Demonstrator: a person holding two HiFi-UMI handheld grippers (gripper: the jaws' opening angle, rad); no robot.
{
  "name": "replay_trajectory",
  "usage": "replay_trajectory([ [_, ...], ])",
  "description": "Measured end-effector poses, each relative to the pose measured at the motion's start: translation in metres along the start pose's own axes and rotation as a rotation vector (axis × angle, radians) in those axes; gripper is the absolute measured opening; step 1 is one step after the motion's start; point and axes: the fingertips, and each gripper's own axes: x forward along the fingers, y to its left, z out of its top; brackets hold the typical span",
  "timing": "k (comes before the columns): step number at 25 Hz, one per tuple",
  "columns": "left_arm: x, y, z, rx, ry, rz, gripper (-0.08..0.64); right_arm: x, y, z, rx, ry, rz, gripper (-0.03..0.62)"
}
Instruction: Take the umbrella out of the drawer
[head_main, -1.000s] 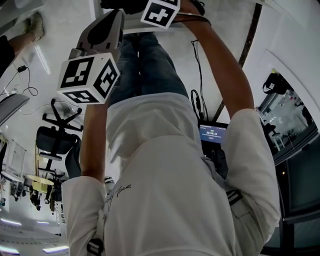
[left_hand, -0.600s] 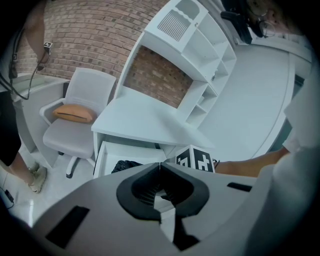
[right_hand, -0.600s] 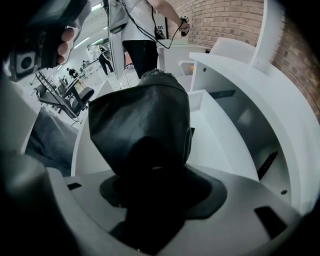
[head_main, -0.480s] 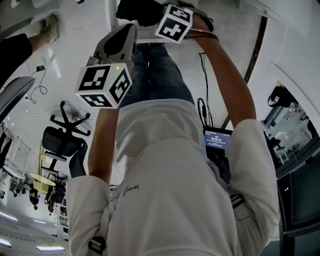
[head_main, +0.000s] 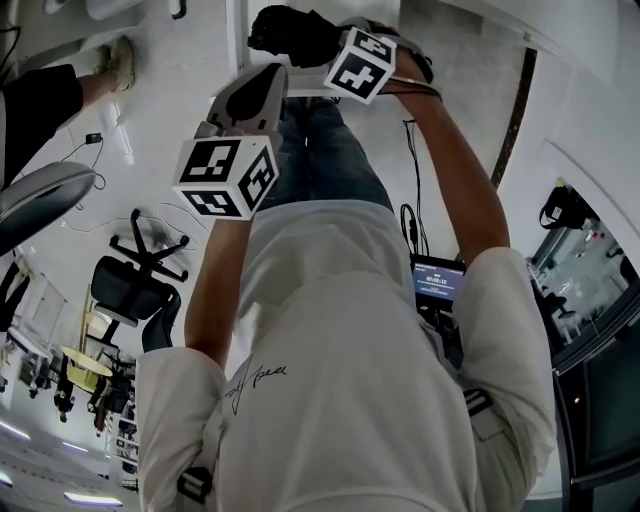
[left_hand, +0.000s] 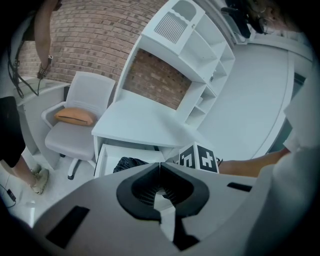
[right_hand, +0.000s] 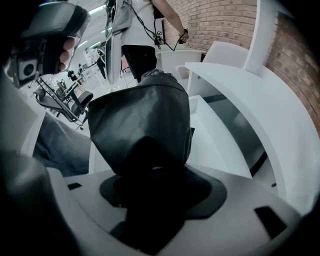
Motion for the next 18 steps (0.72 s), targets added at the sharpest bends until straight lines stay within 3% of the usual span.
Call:
replay_trajectory([
  [18, -0.019, -0.025, 0.021, 0.033, -0.032, -0.025, 0.017, -0.046, 0.003, 0.008, 0.039, -0.047, -0.026, 0.247],
])
